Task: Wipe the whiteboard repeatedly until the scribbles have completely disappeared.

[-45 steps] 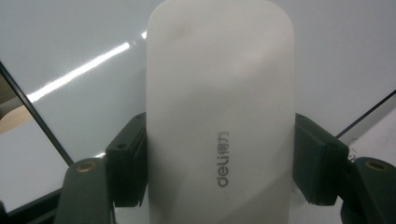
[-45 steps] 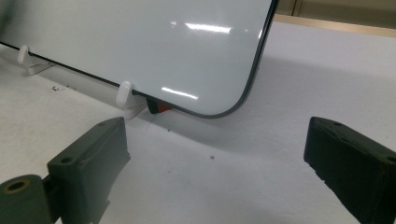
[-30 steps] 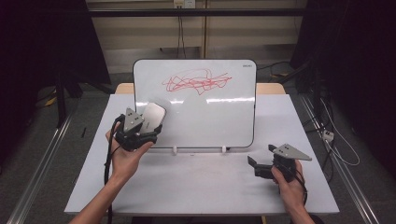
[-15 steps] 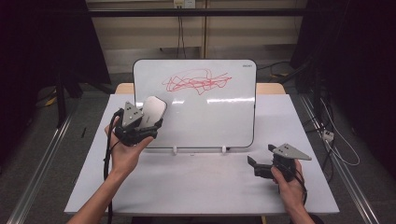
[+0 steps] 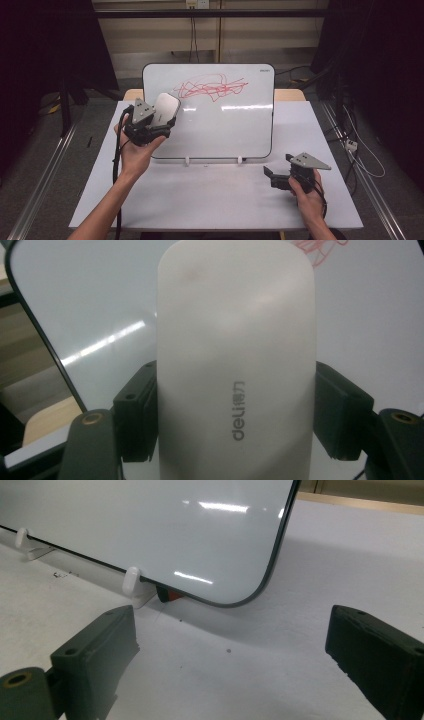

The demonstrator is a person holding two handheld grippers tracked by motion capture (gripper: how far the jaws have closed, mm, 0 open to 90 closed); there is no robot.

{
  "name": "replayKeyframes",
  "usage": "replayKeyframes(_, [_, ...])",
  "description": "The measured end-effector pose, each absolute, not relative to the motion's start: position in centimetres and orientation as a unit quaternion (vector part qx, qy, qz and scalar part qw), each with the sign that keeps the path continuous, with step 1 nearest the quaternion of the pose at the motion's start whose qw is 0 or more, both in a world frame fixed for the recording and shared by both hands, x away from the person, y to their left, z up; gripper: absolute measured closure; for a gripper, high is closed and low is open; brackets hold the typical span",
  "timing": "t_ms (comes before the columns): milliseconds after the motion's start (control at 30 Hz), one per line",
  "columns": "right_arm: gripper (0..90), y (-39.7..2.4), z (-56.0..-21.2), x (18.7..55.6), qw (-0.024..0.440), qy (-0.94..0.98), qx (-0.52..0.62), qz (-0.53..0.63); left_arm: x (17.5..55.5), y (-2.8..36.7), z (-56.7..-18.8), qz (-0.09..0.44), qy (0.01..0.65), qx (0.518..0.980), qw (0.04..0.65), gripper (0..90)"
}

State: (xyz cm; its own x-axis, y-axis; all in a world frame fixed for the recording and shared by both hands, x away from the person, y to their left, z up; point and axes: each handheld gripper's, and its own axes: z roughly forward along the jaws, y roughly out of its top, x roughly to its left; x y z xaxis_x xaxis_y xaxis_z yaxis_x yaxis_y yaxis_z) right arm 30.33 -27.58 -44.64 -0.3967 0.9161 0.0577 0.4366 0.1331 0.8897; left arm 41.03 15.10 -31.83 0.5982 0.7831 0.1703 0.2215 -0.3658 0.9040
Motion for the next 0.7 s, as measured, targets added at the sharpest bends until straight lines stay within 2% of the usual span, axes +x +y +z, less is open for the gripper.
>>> replayKeyframes(700, [6.0, -27.7, -44.6, 30.1, 0.264, 0.705, 0.479, 0.451, 44.0, 14.4, -29.4, 0.332, 0.341, 0.757, 0.449, 30.9])
